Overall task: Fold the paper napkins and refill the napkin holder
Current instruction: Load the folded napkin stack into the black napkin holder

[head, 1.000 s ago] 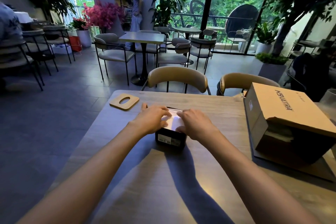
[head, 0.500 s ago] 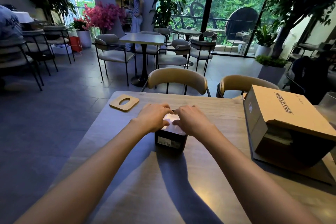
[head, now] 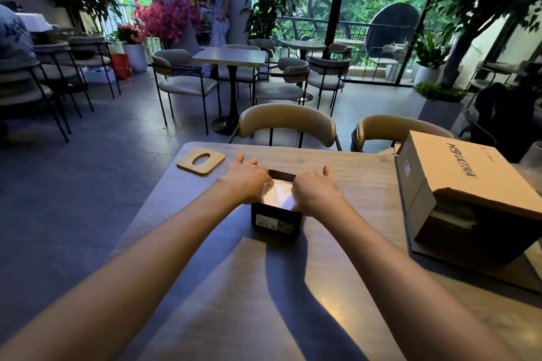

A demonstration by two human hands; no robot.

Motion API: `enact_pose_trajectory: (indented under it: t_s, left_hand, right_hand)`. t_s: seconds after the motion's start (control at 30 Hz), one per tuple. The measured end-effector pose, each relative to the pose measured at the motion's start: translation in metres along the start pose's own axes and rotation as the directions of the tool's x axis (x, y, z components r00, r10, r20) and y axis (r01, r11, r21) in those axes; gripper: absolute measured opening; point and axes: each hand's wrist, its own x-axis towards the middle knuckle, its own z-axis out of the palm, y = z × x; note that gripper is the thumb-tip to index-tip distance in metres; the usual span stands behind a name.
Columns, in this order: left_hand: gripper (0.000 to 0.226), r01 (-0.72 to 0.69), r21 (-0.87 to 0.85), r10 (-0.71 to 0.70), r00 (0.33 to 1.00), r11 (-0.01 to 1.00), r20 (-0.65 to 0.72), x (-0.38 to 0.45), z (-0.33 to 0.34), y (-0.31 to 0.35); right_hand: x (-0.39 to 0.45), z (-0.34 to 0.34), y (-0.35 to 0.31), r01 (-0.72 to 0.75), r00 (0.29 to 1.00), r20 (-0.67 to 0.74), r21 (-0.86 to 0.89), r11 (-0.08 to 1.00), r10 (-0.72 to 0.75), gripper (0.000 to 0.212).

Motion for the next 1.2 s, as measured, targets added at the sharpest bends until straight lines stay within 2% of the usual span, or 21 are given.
enact_pose_trajectory:
  t_s: [0.2,0.37,0.57,0.63,0.7,0.8,0.93,1.0,1.1,1.2]
  left_hand:
    - [0.058,0.046,-0.107,-0.030,0.989,0.993,0.146,-0.001,0.004,0.002]
    - [0.054,0.108,-0.192,-0.068,0.977,0.975,0.202,-0.003,0.008,0.007]
    - [0.054,0.080,-0.161,-0.055,0.986,0.984,0.155,-0.008,0.000,0.010]
    - [0.060,0.066,-0.167,-0.044,0.990,0.984,0.135,-0.013,-0.005,0.007]
    - [0.066,0.058,-0.186,-0.044,0.996,0.981,0.078,-0.016,-0.012,0.003]
    - [0.070,0.025,-0.163,-0.032,0.999,0.986,-0.043,-0.017,-0.018,0.002]
    - [0.076,-0.008,-0.108,0.008,1.000,0.994,-0.001,-0.019,-0.021,0.003]
    - [0.072,-0.011,-0.062,0.011,1.000,0.998,0.001,-0.019,-0.020,0.001]
    - [0.069,-0.009,-0.005,0.009,1.000,1.000,-0.022,-0.018,-0.018,0.002]
    - [0.063,0.008,0.006,-0.008,1.000,1.000,0.013,-0.017,-0.016,0.005]
  right_hand:
    - [-0.006,0.000,0.002,-0.005,1.000,0.018,0.020,1.000,0.005,0.028]
    - [-0.011,0.003,-0.001,0.030,1.000,-0.002,0.014,0.999,-0.030,0.007]
    - [-0.012,0.003,-0.002,0.064,0.998,-0.010,0.013,0.998,-0.064,0.023]
    - [-0.013,0.001,0.003,0.085,0.996,-0.012,0.036,0.996,-0.085,0.039]
    - [-0.013,-0.003,0.010,0.114,0.992,-0.053,0.072,0.991,-0.110,0.055]
    - [-0.013,-0.013,0.014,0.154,0.983,-0.121,0.103,0.983,-0.141,0.065]
    - [-0.012,-0.016,0.013,0.141,0.989,-0.057,0.080,0.987,-0.137,0.059]
    - [-0.012,-0.010,0.012,0.133,0.991,-0.033,0.065,0.989,-0.131,0.052]
    - [-0.010,-0.007,0.009,0.096,0.995,0.002,0.076,0.992,-0.097,0.056]
    - [-0.006,-0.007,0.006,0.073,0.997,0.014,0.030,0.997,-0.074,0.054]
